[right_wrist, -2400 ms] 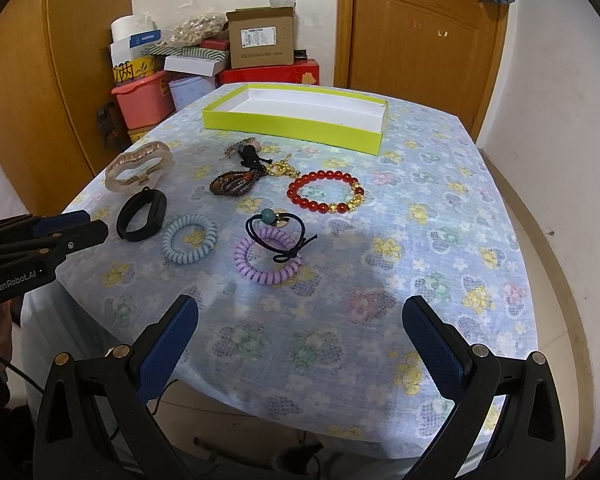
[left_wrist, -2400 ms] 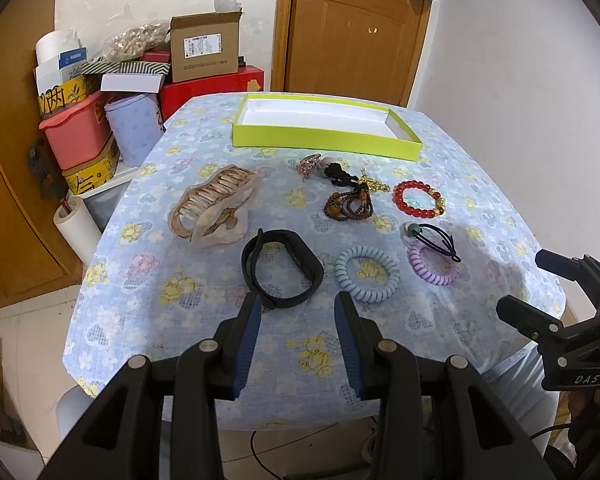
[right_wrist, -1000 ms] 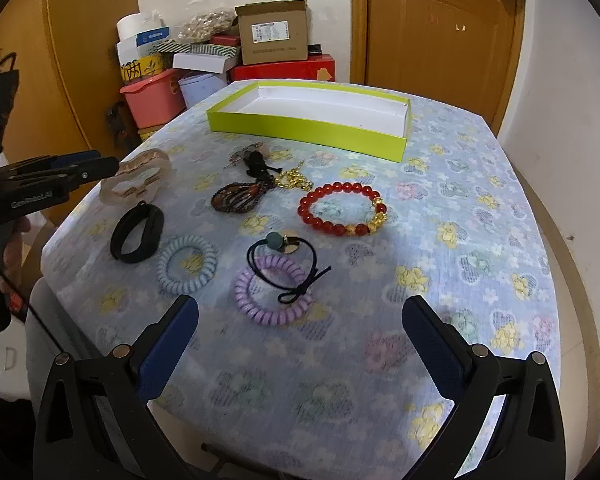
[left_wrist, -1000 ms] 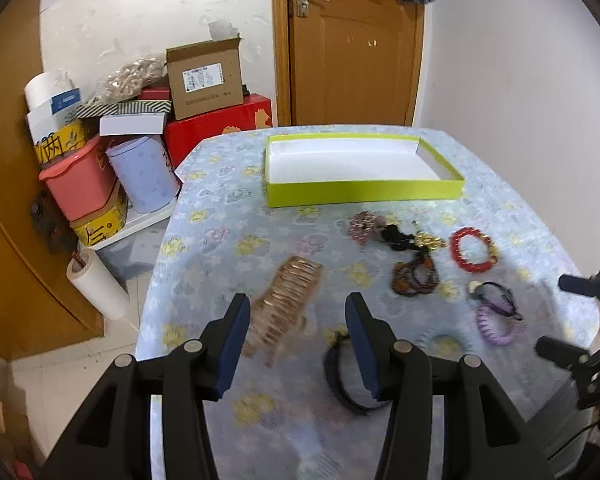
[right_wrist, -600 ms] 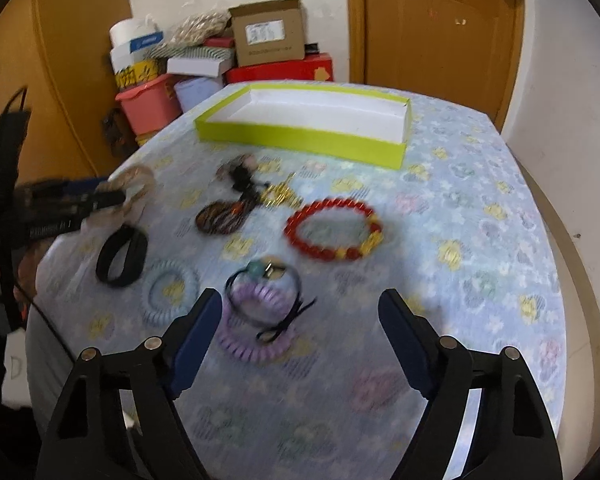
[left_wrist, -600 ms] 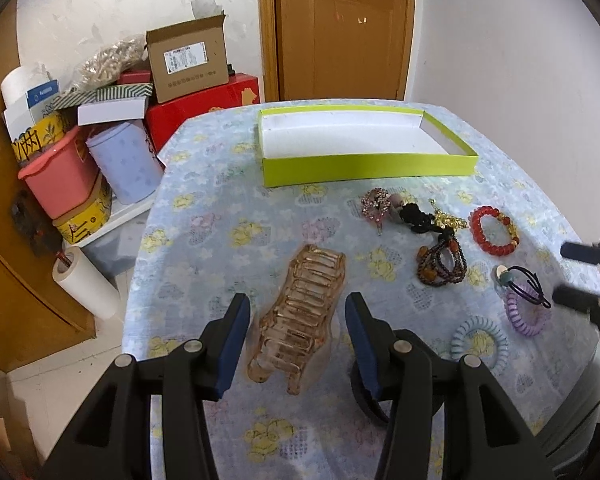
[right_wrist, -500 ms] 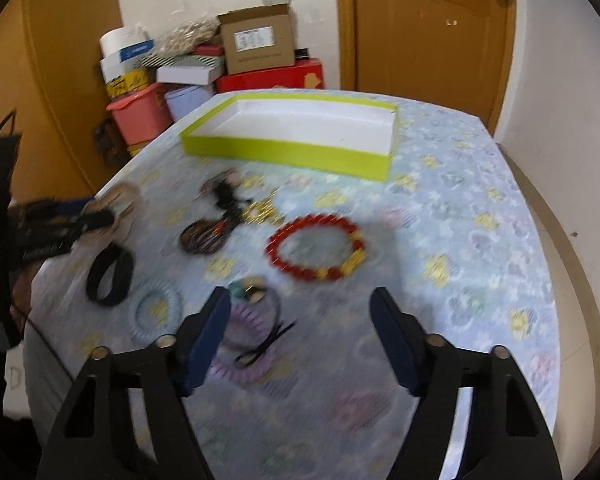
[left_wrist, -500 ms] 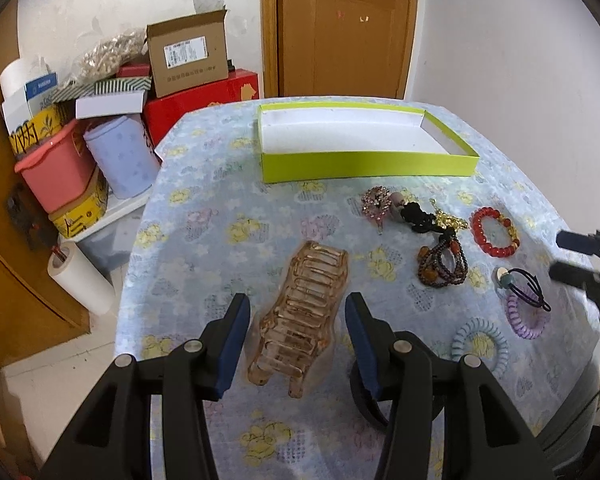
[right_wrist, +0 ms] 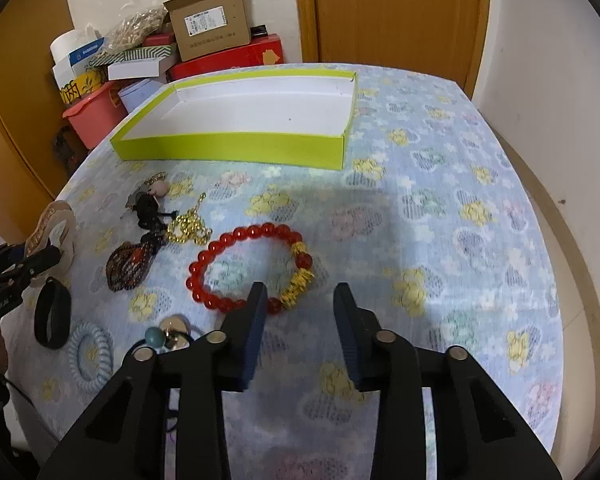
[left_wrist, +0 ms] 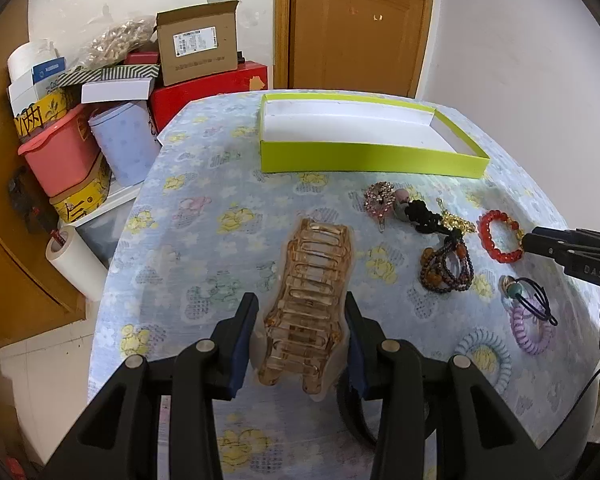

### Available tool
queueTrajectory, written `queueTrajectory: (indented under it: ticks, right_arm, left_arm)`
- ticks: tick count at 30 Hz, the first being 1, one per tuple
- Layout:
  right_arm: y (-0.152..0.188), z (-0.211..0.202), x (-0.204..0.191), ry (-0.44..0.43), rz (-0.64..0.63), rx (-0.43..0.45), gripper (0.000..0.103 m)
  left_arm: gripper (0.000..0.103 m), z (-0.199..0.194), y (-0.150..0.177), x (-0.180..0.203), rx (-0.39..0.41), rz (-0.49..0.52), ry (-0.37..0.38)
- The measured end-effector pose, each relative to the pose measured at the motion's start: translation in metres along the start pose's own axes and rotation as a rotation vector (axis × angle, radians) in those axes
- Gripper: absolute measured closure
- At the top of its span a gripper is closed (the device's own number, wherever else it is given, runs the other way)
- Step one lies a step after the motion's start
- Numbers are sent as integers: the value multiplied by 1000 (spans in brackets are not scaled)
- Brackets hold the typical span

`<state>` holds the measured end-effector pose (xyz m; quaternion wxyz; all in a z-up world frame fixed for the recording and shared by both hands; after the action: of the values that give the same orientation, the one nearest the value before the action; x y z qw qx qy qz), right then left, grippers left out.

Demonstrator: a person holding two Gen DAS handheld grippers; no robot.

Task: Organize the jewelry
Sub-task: 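Carry the claw clip and red bracelet into the green tray and release both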

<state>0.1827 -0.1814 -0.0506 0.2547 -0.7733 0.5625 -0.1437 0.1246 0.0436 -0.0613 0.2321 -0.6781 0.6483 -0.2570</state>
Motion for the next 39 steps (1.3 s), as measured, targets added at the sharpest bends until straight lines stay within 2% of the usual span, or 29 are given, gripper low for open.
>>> queueTrajectory:
  ticks: [2,5,9,12,14,24,39]
  right_arm:
    - [-3,2,-3,0,-10,-4,83]
    - [-6,5,-3,-10,12,-25,85]
    - [-10,14,15,-55,137,-71,86]
    - [-11,15,14,-41,123,-70,86]
    - [-11,15,12,-26,103,-64,94]
    - [-10,5,7,-54,53,-27,95]
    - [-44,-49,-7,-79,-58,109,95]
  left_arm:
    - [61,0,0,1,3,-8,-6]
    - [61,0,0,3,6,-17,-14]
    - [61,0,0,4,6,-7,-20]
    - [61,0,0,5,3,-2,-27]
    - [61,0,0,5,4,-4,-34]
    - [61,-8,-4,7,28,-5,-42]
    - [61,-41,-35,14,96,-2,-19]
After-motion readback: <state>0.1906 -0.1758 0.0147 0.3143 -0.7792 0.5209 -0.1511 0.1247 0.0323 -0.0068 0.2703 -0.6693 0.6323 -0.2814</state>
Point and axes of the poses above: each gripper's, at about its wrist camera, not at the fingertips, and z roughly the way its jaws point, x to its right, y to its underside, the point moved 5 cm from there along z, roughly the way its jaws point, and after that the axes turned 1 degree about -z, right-handed, at the moved point
